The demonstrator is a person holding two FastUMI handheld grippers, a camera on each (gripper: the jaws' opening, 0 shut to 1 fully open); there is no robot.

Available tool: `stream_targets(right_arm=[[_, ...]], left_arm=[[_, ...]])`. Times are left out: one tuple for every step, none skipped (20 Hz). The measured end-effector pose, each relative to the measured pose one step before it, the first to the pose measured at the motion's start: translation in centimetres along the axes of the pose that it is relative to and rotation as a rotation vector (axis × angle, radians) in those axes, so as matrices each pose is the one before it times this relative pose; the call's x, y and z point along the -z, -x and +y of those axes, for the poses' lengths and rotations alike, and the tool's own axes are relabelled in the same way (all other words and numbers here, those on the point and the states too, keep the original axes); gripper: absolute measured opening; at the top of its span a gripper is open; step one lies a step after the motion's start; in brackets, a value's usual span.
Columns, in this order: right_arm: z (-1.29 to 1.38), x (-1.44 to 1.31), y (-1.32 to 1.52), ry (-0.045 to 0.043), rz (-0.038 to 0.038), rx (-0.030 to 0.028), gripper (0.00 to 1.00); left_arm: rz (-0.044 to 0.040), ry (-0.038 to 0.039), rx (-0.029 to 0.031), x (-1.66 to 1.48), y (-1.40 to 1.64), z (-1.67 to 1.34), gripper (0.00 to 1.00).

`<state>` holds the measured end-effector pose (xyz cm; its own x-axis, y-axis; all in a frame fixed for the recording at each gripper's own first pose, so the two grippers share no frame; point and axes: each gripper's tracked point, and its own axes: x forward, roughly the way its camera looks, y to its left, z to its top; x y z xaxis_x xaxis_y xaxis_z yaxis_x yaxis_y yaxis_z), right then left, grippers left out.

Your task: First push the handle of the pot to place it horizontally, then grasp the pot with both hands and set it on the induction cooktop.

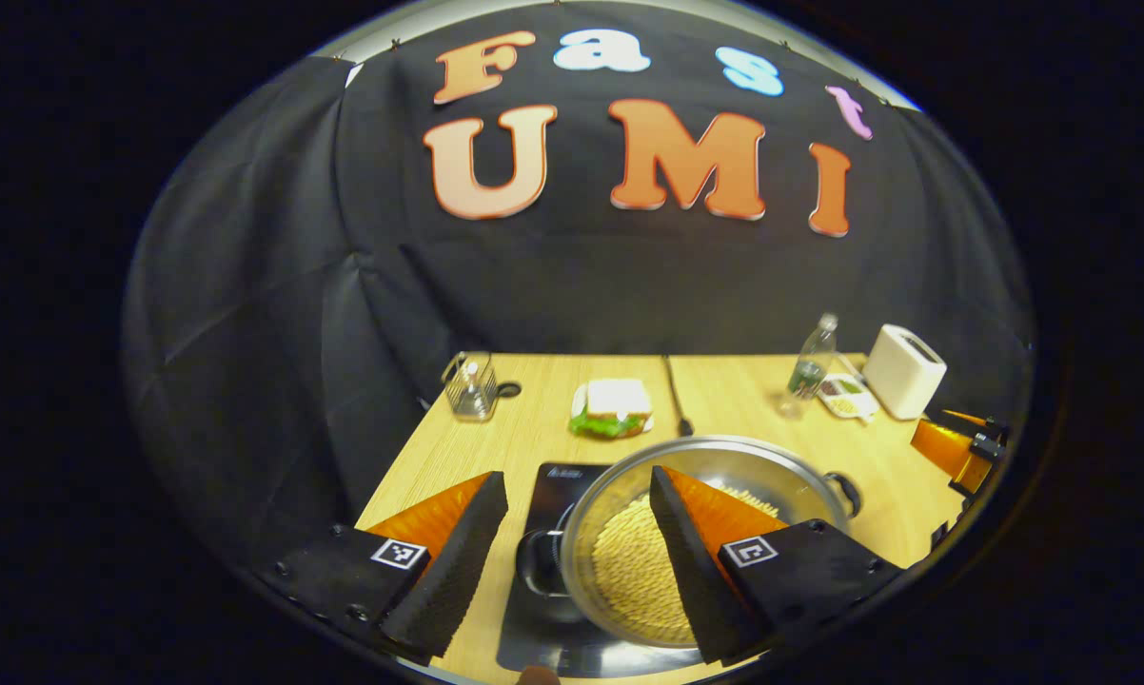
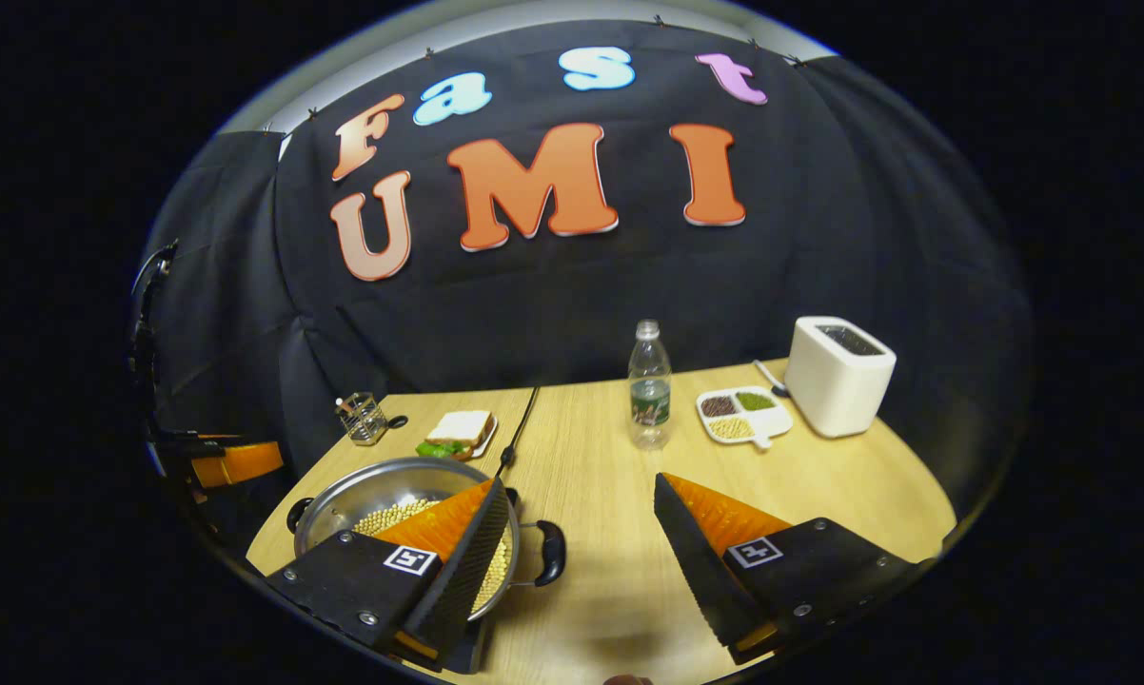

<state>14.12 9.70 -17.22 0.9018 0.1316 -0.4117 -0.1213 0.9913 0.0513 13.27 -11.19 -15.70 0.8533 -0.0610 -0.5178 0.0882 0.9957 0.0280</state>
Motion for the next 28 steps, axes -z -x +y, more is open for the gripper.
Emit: stream_targets(right_arm=[[-1.003, -1.774, 1.503, 0.01323, -0.03868, 0.00892, 0.95], [-0.963, -1.845, 1.268, 0.01206, -0.03802, 0.00565, 0.95], [-1.02, -1.491, 1.251, 0.01085, -0.03636, 0.00819, 0.95], [-1.076, -1.456, 1.124, 0.00739, -0.03244, 0.01231, 0.95], [-1.267, -1.401, 1.136, 0.00283, -0.031, 0.01349, 0.95], [-0.99, -1.309, 1.024, 0.00237, -0.02765, 0.00815, 0.95], [-0.891, -1.093, 0.76, -0.00066, -0.02282, 0.0121, 0.95], [-1.188, -0.97, 0.769, -0.00214, -0.01877, 0.01175, 0.95], [-0.944, -0.736, 0.92, -0.00236, -0.01712, 0.00914, 0.95], [-0.88, -0.798, 0.678, -0.00223, -0.01596, 0.0097, 0.95], [-0.81, -0.615, 0.711, 0.00021, -0.01472, 0.00932, 0.95], [-0.8, -0.647, 0.668, 0.0013, -0.01491, 0.00902, 0.95], [-0.698, -0.431, 0.576, 0.00152, -0.01462, 0.00747, 0.95], [-0.716, -0.412, 0.549, -0.00015, -0.01055, 0.00767, 0.95], [-0.568, -0.326, 0.527, -0.00345, -0.01011, 0.00422, 0.95], [-0.492, -0.188, 0.379, -0.00616, -0.00919, 0.00272, 0.95], [-0.465, -0.124, 0.315, -0.00589, -0.00933, 0.00324, 0.95], [-0.393, -0.011, 0.204, -0.00513, -0.00723, 0.0031, 0.95], [-0.259, 0.257, 0.118, -0.00611, -0.00249, 0.00561, 0.95], [-0.109, 0.262, 0.03, -0.00767, -0.00207, -0.00141, 0.95], [0.062, 0.142, -0.048, -0.00575, -0.00427, -0.00629, 0.95], [-0.009, 0.197, -0.213, -0.00314, -0.00025, -0.00167, 0.95], [-0.023, 0.321, -0.212, 0.00355, 0.00426, -0.00131, 0.95], [0.174, 0.228, -0.1, 0.00501, 0.00381, -0.00294, 0.95], [0.296, 0.087, -0.136, 0.00334, 0.00022, -0.00626, 0.95], [0.41, 0.086, 0.001, 0.0, -0.0004, -0.01148, 0.95], [0.487, 0.17, 0.067, -0.00243, 0.0, -0.01262, 0.95], [0.406, 0.108, 0.012, -0.003, 0.00037, -0.01231, 0.95]], left_arm=[[-0.05555, 0.00445, 0.01336, -2.306, 1.343, -1.286, 0.97], [-0.05015, 0.00513, 0.01258, -1.957, 0.883, -0.808, 0.97], [-0.04622, 0.00713, 0.00981, -2.065, 0.962, -1.102, 0.98], [-0.0372, 0.00513, 0.01694, -1.816, 0.83, -0.981, 0.98], [-0.03297, 0.01655, 0.01915, -1.62, 0.87, -1.336, 0.98], [-0.02814, 0.01662, 0.01721, -1.581, 0.492, -0.819, 0.97], [-0.02563, 0.01019, 0.01587, -1.999, 0.614, -1.034, 0.97], [-0.02701, 0.00319, 0.00544, -0.813, 0.801, -0.849, 0.96], [-0.02735, -0.00562, 0.00216, -0.421, 1.006, -0.741, 0.97], [-0.02238, -0.00726, -0.0007, -0.755, 0.718, -0.551, 0.97], [-0.01387, -0.00474, -0.00111, -0.325, 0.847, -0.64, 0.96], [-0.00694, -0.00046, 0.00388, -0.41, 0.654, -0.549, 0.97], [-0.00407, 0.0011, 0.0088, -0.099, 0.57, -0.704, 0.97], [-0.00718, 0.00181, 0.01228, -0.253, 0.287, -0.586, 0.96], [-0.00627, -0.00093, 0.00755, 0.068, 0.54, -0.739, 0.96], [-0.00908, -0.00574, 0.00741, -0.089, 0.299, -0.366, 0.96], [-0.02497, -0.01541, -0.00374, -0.42, 0.163, -0.288, 0.97], [-0.01598, -0.0296, -0.01987, -0.129, 0.061, 0.166, 0.97], [-0.00562, -0.02236, -0.02049, 0.284, 0.066, 0.191, 0.97], [-0.00309, -0.00033, -0.00639, 0.461, 0.048, -0.012, 0.97], [-0.00177, 0.00839, 0.02105, 0.299, 0.106, -1.064, 0.97], [0.00375, 0.01223, 0.03655, 0.352, 0.172, -1.152, 0.96], [0.00999, 0.01329, 0.02788, 0.522, -0.109, -0.8, 0.97], [0.01176, 0.00693, 0.00185, 0.457, 0.013, -0.134, 0.97], [0.00439, 0.00253, -0.00615, -0.232, -0.337, 0.678, 0.97], [-0.00184, 0.00308, -0.0072, -0.164, -0.026, 0.176, 0.97], [-0.00014, 0.00357, -0.00963, 0.162, -0.18, 0.099, 0.97], [0.00182, 0.00124, -0.00739, 0.113, -0.142, 0.136, 0.97]])
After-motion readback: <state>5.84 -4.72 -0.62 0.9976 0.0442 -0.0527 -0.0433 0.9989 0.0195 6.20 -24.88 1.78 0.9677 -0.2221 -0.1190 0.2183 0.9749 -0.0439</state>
